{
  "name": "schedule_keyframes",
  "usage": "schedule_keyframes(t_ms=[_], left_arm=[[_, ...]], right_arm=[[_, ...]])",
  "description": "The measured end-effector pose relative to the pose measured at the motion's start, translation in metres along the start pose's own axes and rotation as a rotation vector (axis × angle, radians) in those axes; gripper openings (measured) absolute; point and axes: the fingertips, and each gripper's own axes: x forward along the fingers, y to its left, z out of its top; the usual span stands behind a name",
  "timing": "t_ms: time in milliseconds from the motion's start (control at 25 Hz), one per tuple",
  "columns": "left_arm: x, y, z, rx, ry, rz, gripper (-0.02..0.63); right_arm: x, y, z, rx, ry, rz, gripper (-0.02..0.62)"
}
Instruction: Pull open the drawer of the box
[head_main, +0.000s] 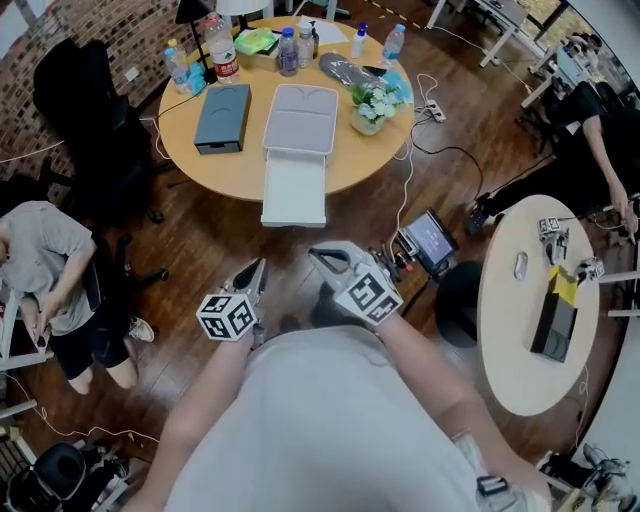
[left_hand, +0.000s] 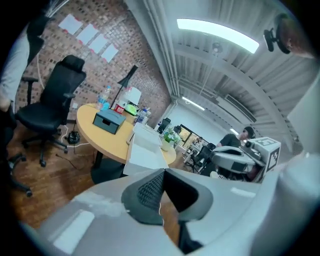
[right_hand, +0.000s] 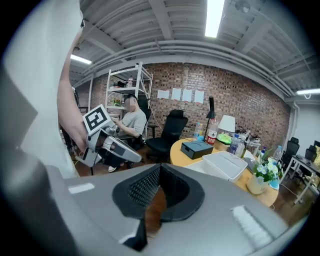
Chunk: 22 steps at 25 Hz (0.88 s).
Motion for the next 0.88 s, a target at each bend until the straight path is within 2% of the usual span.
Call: schedule_keyframes(t_ms=[120,280,640,880], left_arm=[[-0.010,-0.016,0.004,0.087,0.004,-0.030,0.005],[-0.032,-0.028,-0.005,0.093,0.023,-0.044,0.005],[-0.052,-0.063,-0.005,0.294,0.030,-0.137,0.005],[-0.056,-0.079,-0.003,0.362,0.025,-0.202,0.005]], right_arm=[[-0.008,0.005,-0.001,0.017,-0.013,-0.013,0.008],[-0.023,0.028,-0.011,0.039,-0.006,-0.010,0.006],[-0.042,0.054,-0.019,0.091,-0.019,-0.036,0.008],[-0.042,0.067,-0.008,0.094,-0.037,-0.048,0.008]])
